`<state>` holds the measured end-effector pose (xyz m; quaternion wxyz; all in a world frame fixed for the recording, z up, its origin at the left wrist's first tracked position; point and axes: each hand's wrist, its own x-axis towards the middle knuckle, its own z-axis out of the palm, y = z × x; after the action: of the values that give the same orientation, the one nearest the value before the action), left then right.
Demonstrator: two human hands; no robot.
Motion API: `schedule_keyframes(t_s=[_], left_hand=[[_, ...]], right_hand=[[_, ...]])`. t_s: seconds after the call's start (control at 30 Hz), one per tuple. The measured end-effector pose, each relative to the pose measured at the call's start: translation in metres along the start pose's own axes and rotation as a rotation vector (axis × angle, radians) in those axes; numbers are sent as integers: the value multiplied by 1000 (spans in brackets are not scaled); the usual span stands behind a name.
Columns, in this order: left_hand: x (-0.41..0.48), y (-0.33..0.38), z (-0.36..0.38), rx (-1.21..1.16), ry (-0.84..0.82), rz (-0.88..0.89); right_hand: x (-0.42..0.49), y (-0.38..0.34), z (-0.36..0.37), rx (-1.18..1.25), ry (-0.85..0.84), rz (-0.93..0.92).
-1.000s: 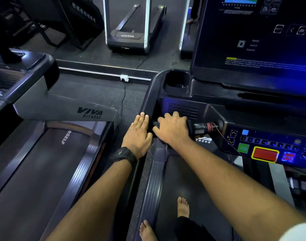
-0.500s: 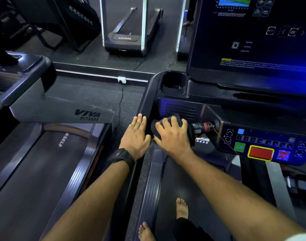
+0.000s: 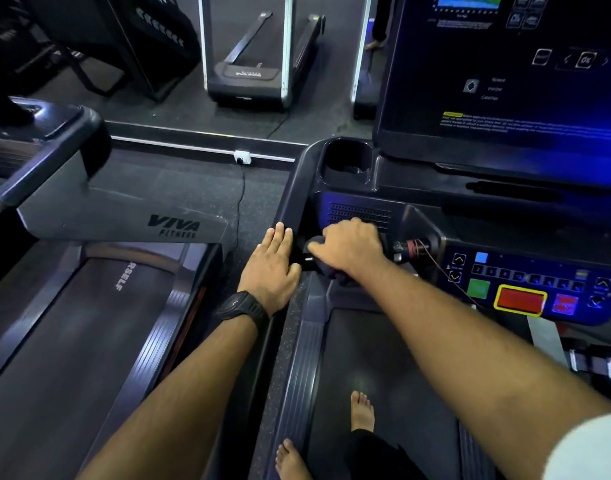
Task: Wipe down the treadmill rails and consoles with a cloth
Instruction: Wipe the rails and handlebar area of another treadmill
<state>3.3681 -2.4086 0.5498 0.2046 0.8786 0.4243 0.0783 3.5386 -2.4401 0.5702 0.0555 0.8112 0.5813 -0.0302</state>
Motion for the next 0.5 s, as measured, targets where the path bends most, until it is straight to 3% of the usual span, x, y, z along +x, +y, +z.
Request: schedule_keyframes(t_s=[0.07, 0.2, 0.27, 0.33, 0.43, 0.5], left_hand=[[-2, 1, 1, -3, -7, -2], [-2, -1, 1, 4, 1, -9], [-2, 0, 2, 4, 4, -7], [0, -1, 2, 4, 16, -6], [-2, -1, 2, 1, 13, -14], [-3, 0, 3, 3, 3, -14]], right_hand=[[-2, 2, 3, 5, -28, 29], [-54, 7, 36, -106, 326, -13], [-54, 16, 41, -112, 360, -61], [-33, 19, 22, -65, 276, -65], [-11, 14, 1, 12, 9, 37], [-19, 14, 4, -17, 51, 66]])
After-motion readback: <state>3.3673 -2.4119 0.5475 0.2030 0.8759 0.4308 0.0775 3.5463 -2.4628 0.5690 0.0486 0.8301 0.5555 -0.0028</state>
